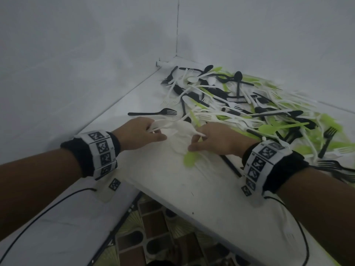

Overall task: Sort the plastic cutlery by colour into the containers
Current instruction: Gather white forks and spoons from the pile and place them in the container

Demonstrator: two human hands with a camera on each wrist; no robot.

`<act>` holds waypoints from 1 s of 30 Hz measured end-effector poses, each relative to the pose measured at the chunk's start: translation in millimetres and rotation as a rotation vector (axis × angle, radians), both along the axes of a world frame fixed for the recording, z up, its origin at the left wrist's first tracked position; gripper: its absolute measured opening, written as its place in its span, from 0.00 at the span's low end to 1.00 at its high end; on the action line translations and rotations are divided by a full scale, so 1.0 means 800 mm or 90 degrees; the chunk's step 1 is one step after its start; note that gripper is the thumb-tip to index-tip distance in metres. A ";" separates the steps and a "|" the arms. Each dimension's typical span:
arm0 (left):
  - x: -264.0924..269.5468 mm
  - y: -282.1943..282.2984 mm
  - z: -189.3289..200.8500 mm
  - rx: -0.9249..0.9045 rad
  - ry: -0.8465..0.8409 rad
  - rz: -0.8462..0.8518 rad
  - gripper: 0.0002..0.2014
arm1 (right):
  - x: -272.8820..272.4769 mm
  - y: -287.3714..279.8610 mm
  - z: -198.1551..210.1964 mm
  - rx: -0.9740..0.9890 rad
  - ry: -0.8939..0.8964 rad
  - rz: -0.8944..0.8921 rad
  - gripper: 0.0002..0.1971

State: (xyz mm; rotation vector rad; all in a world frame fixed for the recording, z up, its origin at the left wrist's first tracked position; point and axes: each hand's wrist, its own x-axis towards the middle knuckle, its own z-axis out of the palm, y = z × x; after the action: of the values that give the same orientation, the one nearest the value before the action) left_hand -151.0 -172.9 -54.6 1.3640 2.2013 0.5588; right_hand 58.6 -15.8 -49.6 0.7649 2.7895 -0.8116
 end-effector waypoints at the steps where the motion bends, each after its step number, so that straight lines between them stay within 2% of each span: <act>1: 0.003 0.003 -0.001 -0.005 -0.007 -0.004 0.15 | 0.005 0.007 0.001 -0.006 0.008 -0.018 0.12; 3: 0.009 0.012 -0.001 -0.008 -0.014 -0.016 0.14 | 0.015 0.022 0.002 0.002 0.017 -0.041 0.12; 6: 0.018 0.027 -0.001 -0.001 -0.003 -0.012 0.11 | 0.029 0.037 0.005 0.025 0.061 -0.104 0.18; 9: 0.026 0.038 0.006 0.021 -0.089 0.056 0.06 | 0.042 0.046 0.014 0.063 0.171 -0.199 0.19; 12: 0.025 0.043 0.011 0.052 -0.157 0.074 0.10 | 0.050 0.056 0.022 0.112 0.303 -0.273 0.19; 16: 0.022 0.043 0.014 0.087 -0.179 0.065 0.06 | 0.050 0.062 0.027 0.240 0.397 -0.255 0.19; 18: 0.019 0.042 0.014 0.095 -0.185 0.083 0.06 | 0.047 0.058 0.025 0.304 0.352 -0.186 0.16; 21: 0.013 0.039 0.014 0.096 -0.160 0.128 0.06 | 0.041 0.048 0.012 0.364 0.171 -0.053 0.06; 24: 0.006 0.036 0.011 0.080 -0.143 0.169 0.10 | 0.038 0.039 -0.003 0.305 0.049 -0.004 0.08; 27: 0.002 0.032 0.008 0.056 -0.169 0.172 0.08 | 0.041 0.035 -0.009 0.243 0.041 -0.045 0.10; 30: -0.002 0.028 0.003 0.039 -0.178 0.132 0.10 | 0.040 0.042 -0.006 0.182 0.130 -0.107 0.07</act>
State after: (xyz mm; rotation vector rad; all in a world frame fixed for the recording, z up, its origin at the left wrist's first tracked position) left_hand -152.4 -150.3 -52.2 1.0210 2.1190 0.8441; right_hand 90.9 17.9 -54.6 1.0270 3.1012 -0.5465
